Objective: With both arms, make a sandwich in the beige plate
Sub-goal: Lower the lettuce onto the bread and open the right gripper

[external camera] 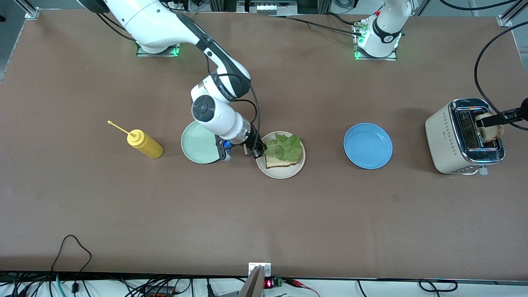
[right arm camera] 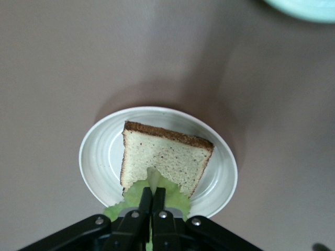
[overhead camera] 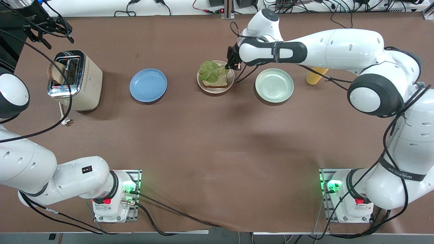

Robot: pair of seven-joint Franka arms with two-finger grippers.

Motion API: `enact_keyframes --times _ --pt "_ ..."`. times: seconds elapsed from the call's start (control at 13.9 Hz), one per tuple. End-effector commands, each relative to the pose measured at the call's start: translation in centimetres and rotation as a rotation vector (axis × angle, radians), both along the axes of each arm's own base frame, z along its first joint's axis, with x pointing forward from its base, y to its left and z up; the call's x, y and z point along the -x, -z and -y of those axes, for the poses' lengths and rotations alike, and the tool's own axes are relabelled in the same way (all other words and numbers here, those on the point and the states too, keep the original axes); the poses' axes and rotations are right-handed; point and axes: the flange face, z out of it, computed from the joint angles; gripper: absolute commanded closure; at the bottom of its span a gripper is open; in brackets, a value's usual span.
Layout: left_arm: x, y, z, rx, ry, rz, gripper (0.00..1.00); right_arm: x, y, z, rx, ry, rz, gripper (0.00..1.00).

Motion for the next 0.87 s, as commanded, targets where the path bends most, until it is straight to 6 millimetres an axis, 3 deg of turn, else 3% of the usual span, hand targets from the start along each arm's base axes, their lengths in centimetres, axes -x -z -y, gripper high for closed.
enact_keyframes --times 0.0,0.14,0.29,0.43,0.58,0.65,0.72,0.79 --pt "-0.1 1.5 -2.4 0.021 0.038 -0.033 0.00 0.0 1.1 -1.2 -0.013 0.025 -0.002 1.00" --pt "0.2 2.9 -4.2 0.032 0.021 -0.050 0.00 -0.1 1.6 -1.2 -0.016 0.033 0.002 0.99" --pt "0.3 4.9 -5.8 0.047 0.011 -0.071 0.00 -0.2 1.7 -1.1 -0.016 0.032 0.004 0.91" --pt "0.9 6.4 -7.8 0.071 0.021 -0.085 0.00 -0.4 1.6 -0.8 -0.016 0.030 0.009 0.61" --pt "1.2 7.3 -8.7 0.075 0.037 -0.098 0.00 -0.6 1.7 -0.5 -0.009 0.026 0.014 0.58" --pt "1.3 7.7 -9.1 0.048 0.060 -0.117 0.00 -0.6 1.6 -0.5 -0.010 0.027 0.013 0.41" --pt "1.3 8.0 -9.4 0.022 0.072 -0.135 0.00 -0.6 1.5 -0.5 -0.009 0.027 0.012 0.08" --pt "1.0 8.2 -9.7 0.007 0.082 -0.141 0.00 -0.8 0.9 -0.4 -0.007 0.021 0.023 0.00"
